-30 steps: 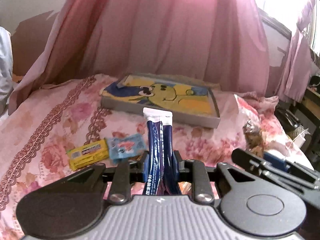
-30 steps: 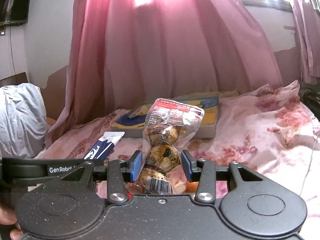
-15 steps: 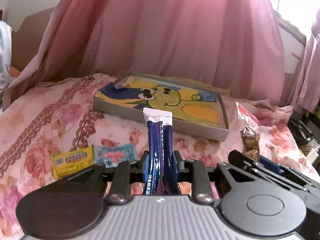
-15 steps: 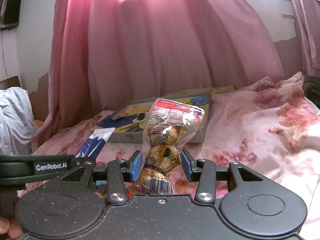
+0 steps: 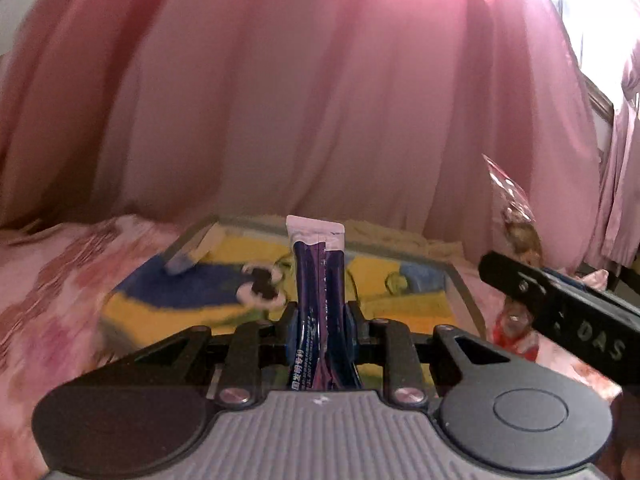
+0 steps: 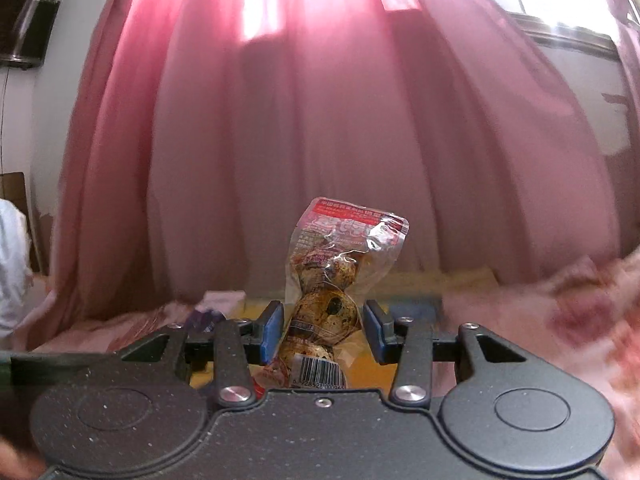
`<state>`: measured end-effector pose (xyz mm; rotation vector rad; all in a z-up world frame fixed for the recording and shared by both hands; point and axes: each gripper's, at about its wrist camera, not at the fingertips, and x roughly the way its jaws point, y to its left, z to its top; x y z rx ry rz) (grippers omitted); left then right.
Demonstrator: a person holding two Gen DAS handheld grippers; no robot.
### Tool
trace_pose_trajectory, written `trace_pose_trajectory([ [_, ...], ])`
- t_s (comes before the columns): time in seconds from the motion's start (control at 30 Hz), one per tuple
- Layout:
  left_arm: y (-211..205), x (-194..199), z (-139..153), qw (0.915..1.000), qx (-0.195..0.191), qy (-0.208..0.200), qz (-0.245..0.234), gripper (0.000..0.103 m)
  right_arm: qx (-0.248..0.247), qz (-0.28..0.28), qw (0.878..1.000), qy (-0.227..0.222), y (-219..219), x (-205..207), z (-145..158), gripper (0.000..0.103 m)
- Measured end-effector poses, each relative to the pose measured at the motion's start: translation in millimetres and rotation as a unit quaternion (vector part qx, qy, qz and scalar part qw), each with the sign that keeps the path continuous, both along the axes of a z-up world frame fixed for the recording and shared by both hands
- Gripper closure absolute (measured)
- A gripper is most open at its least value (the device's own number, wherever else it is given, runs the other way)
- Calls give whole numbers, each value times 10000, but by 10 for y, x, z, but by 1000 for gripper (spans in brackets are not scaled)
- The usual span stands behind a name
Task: Organize snacks
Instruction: 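Lift the blue packet with the left tool while the right tool lifts the egg bag toward the tray, then lower both held snacks into the cartoon tray and open both grippers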
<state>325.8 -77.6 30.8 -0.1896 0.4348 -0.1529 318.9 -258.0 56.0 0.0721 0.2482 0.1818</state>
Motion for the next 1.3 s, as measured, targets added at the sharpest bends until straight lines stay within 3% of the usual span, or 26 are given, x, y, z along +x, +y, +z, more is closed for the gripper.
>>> trace_pose_trajectory([
  [0.13,56,404,-98,9998,-113,121,-58,78,88,-4,9996,268,0,484,-127,58],
  [0.3,83,696,-207,9989,-207,389,-168,78,159,-216,9948,980,-21,840,-358,58],
  [0.7,122,1001,-590,9931,-483,1010,-350,77,-380,-348,9798,1930,104,964,-612,57],
  [0.9,120,1012,-608,9944,-415,890,-403,76,-592,-294,9768,2035,189,988,-676,56],
  [1.1,99,990,-604,9954,-264,805,-456,71,-684,-304,9799,1847,238,985,-692,58],
  [1.3,174,906,-579,9953,-407,796,-366,57,-667,-301,9855,1528,236,842,-611,43],
])
